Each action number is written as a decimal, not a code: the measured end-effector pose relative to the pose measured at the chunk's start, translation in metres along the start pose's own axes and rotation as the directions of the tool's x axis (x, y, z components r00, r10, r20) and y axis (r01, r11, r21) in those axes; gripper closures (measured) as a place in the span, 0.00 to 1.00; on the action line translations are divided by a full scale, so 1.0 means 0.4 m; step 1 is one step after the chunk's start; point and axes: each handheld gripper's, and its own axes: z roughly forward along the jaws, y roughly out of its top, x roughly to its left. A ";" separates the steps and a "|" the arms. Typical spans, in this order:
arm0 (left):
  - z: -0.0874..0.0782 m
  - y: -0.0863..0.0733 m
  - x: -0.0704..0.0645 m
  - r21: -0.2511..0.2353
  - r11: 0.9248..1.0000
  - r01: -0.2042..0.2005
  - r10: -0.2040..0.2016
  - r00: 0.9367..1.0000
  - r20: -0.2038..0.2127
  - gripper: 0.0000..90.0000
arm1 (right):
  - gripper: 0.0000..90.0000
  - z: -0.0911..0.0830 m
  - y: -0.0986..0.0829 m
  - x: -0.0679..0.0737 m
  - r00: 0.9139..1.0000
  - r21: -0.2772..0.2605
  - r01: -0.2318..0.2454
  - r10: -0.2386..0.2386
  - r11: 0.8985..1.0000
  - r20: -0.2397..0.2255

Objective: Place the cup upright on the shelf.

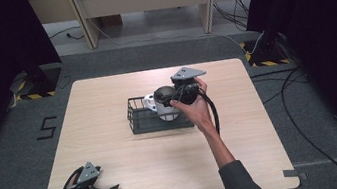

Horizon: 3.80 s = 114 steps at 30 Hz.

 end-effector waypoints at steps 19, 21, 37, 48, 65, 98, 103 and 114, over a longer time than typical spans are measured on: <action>0.000 0.000 0.000 0.001 1.000 -0.001 0.001 1.000 0.000 0.00 | 0.17 -0.073 -0.038 0.028 0.999 -0.008 -0.026 0.026 1.000 -0.021; 0.000 0.000 0.000 0.001 1.000 -0.001 0.001 1.000 0.000 0.00 | 0.17 -0.079 -0.041 0.032 0.999 -0.005 -0.024 0.023 1.000 -0.026; 0.000 0.000 0.000 -0.001 1.000 -0.001 0.001 1.000 0.000 0.00 | 0.17 -0.142 -0.074 0.072 0.999 -0.030 -0.015 0.014 0.999 -0.046; 0.000 0.000 0.000 -0.001 1.000 -0.001 0.001 1.000 -0.001 0.00 | 0.17 -0.171 -0.103 0.097 0.999 -0.026 -0.009 0.008 1.000 -0.046; 0.000 0.000 0.001 0.001 1.000 -0.004 0.004 1.000 -0.001 0.00 | 0.18 -0.219 -0.167 0.119 0.999 -0.026 -0.018 0.017 0.999 -0.044; 0.000 0.000 0.000 0.001 1.000 -0.002 0.002 1.000 0.000 0.00 | 0.18 -0.281 -0.320 0.154 0.999 0.013 -0.044 0.045 0.999 -0.023; 0.000 0.000 0.000 0.001 1.000 -0.002 0.002 1.000 0.000 0.00 | 0.19 -0.276 -0.341 0.157 0.999 0.038 -0.048 0.049 0.998 -0.020; 0.000 0.000 0.000 0.001 1.000 -0.003 0.003 1.000 0.001 0.00 | 0.19 -0.285 -0.392 0.162 0.998 0.086 -0.065 0.066 0.994 -0.014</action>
